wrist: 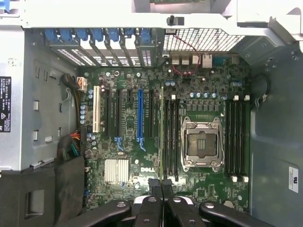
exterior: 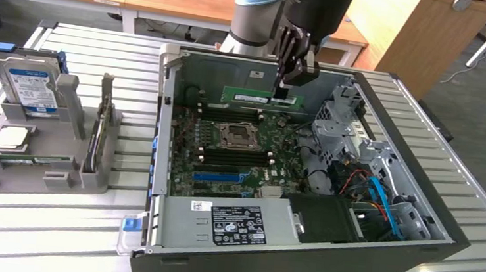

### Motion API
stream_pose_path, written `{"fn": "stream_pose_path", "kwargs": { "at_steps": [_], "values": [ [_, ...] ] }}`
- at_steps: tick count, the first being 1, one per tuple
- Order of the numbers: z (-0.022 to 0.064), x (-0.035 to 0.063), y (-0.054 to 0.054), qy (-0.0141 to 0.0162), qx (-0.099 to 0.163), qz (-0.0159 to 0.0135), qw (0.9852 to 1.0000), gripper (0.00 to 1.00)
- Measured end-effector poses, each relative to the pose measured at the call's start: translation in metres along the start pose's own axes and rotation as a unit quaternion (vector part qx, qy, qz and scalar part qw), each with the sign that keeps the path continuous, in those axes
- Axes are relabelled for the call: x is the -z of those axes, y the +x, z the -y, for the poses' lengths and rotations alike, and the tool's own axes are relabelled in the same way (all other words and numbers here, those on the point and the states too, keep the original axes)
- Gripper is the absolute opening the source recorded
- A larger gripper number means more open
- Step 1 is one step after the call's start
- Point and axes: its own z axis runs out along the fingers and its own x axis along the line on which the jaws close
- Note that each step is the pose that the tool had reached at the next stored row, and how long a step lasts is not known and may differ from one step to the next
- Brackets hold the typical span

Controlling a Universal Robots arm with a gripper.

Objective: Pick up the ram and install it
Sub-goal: 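Pick up the ram and move it above insertion slot, then insert the ram into the slot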

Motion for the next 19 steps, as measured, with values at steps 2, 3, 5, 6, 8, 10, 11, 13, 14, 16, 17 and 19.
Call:
{"fn": "stream_pose_path", "kwargs": {
  "at_steps": [2, 3, 5, 6, 8, 10, 11, 13, 14, 16, 17, 19],
  "values": [
    [0.0019, -0.0002, 0.0, 0.0, 0.0, 0.0, 1.0, 0.12],
    [0.0026, -0.0002, 0.0, 0.0, 0.0, 0.0, 1.0, 0.12],
    [0.0027, -0.0002, 0.0, 0.0, 0.0, 0.0, 1.0, 0.12],
    [0.0027, -0.0002, 0.0, 0.0, 0.0, 0.0, 1.0, 0.12],
    [0.0027, -0.0002, 0.0, 0.0, 0.0, 0.0, 1.0, 0.12],
    [0.0028, -0.001, -0.0001, 0.0, 0.0, 0.0, 1.0, 0.12],
    [0.0028, -0.0014, -0.0001, 0.0, 0.0, 0.0, 1.0, 0.12],
    [0.0028, -0.0021, -0.0001, 0.0, 0.0, 0.0, 1.0, 0.12],
    [0.0028, -0.0021, -0.0001, 0.0, 0.0, 0.0, 1.0, 0.12],
    [0.0028, -0.0022, -0.0001, 0.0, 0.0, 0.0, 1.0, 0.12],
    [0.0028, -0.0022, -0.0001, 0.0, 0.0, 0.0, 1.0, 0.12],
    [0.0028, -0.0025, -0.0001, 0.0, 0.0, 0.0, 1.0, 0.12]
  ]
}}
